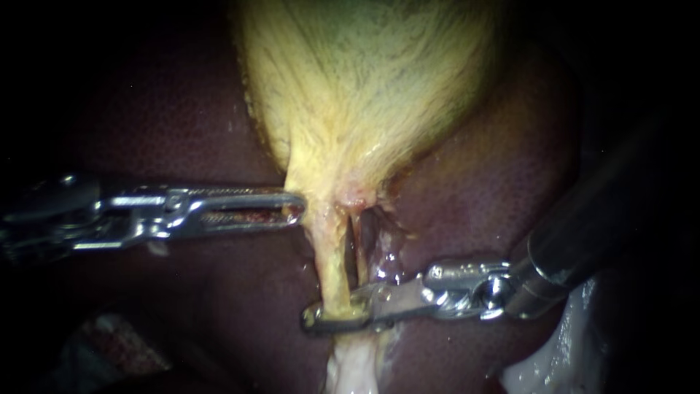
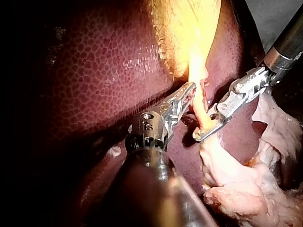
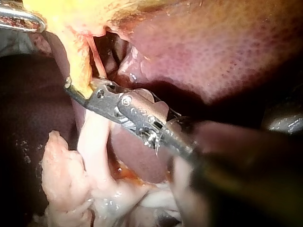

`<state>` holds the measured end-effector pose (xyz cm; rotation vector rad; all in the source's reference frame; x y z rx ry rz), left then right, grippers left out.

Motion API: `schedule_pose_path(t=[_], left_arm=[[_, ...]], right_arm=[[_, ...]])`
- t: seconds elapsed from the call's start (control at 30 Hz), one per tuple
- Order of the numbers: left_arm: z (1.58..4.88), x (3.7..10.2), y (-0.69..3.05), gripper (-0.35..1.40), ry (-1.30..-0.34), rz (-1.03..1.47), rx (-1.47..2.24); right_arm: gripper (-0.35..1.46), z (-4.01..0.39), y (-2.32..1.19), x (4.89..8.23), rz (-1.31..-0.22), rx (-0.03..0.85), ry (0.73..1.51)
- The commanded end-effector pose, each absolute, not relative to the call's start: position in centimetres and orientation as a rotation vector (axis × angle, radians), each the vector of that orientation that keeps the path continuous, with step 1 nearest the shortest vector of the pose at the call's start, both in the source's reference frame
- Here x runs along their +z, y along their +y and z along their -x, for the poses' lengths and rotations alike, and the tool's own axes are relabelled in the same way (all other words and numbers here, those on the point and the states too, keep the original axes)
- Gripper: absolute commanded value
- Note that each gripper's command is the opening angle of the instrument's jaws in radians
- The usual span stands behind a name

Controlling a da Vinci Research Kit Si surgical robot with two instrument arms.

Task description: Going back first clip left tube

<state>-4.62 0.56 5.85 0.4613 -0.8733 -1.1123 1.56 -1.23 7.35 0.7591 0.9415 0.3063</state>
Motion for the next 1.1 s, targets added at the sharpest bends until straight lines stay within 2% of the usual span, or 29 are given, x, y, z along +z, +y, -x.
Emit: schedule_pose_path(t=[0.03,0.37,0.43,0.47,0.6,0.7,0.8,1.1], left_arm=[[4.62,5.85,0.56,-0.21,-0.873,-0.461,-1.112],[4.62,5.85,0.55,-0.23,-0.873,-0.461,-1.112],[4.61,5.84,0.55,-0.23,-0.873,-0.461,-1.112],[4.61,5.84,0.55,-0.23,-0.873,-0.461,-1.112],[4.60,5.83,0.55,-0.23,-0.873,-0.461,-1.112],[4.60,5.83,0.54,-0.23,-0.873,-0.461,-1.112],[4.59,5.82,0.54,-0.23,-0.873,-0.461,-1.112],[4.59,5.78,0.52,-0.23,-0.873,-0.462,-1.112]], right_arm=[[-0.35,-1.56,-1.23,7.35,-0.759,0.306,0.942],[-0.35,-1.56,-1.24,7.35,-0.759,0.304,0.939],[0.05,-1.57,-1.25,7.34,-0.762,0.308,0.956],[0.32,-1.58,-1.26,7.32,-0.742,0.324,0.970],[0.54,-1.65,-1.24,7.30,-0.667,0.253,1.039],[0.59,-1.68,-1.20,7.30,-0.566,0.241,1.054],[0.59,-1.65,-1.17,7.28,-0.509,0.222,1.061],[0.60,-1.57,-1.12,7.24,-0.448,0.179,1.069]])
